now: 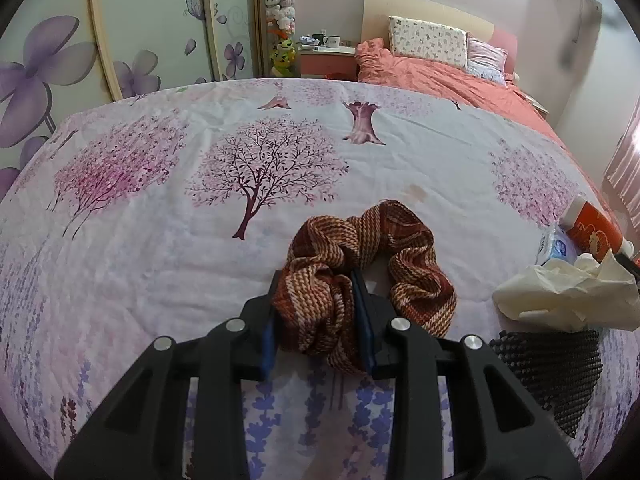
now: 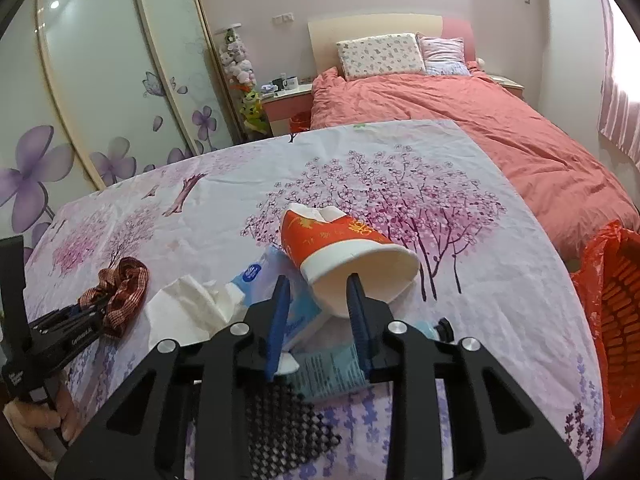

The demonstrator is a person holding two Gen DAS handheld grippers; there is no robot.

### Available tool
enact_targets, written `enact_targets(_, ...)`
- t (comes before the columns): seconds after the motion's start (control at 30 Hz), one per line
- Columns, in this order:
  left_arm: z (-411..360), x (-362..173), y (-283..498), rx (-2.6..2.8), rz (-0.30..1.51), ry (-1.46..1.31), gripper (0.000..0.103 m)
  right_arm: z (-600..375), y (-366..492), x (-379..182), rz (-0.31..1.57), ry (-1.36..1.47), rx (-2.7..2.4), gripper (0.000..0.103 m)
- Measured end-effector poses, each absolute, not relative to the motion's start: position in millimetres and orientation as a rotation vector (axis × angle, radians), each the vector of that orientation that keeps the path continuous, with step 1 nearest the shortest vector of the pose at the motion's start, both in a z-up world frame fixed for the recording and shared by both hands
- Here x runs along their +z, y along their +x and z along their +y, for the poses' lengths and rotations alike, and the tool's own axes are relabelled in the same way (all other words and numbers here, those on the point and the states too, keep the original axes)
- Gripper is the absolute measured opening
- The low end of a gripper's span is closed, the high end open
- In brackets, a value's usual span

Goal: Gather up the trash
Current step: 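Grasp the orange-and-white paper cup rim with the right gripper, then carry both items over the orange basket and open both grippers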

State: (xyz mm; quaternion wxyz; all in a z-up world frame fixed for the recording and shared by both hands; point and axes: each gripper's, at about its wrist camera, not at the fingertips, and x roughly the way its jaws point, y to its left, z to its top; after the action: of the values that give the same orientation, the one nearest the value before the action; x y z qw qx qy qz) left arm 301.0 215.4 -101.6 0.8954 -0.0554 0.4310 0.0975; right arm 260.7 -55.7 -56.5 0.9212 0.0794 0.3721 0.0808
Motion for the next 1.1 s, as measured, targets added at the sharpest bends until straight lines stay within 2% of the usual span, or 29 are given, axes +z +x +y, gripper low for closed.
enact_targets(0.07, 215.4, -101.5, 301.0, 0.202, 0.893, -0.115, 0.032, -55.3, 265.1, -58.5, 0.769, 0.169, 0.165, 0.027)
enact_targets(0.17, 215.6, -101.3, 301.1, 0.203, 0.894, -0.114, 0.032, -53.6, 269.9, -61.4, 0.773, 0.169, 0.181, 0.014)
enact_targets(0.27, 214.9, -101.7, 300.7, 0.203, 0.894, -0.114, 0.032, -52.2, 269.6, -60.7, 0.760, 0.159, 0.195, 0.007)
enact_targets(0.73, 214.8, -101.6, 300.1, 0.198, 0.890, -0.128, 0.032, -103.0, 248.5, -27.9, 0.628, 0.241, 0.136, 0.003)
enact_targets(1.1, 215.8, -91.5, 292.8, 0.123, 0.837, -0.187, 0.022, -126.3, 226.0, -17.5, 0.587, 0.227, 0.135, 0.003)
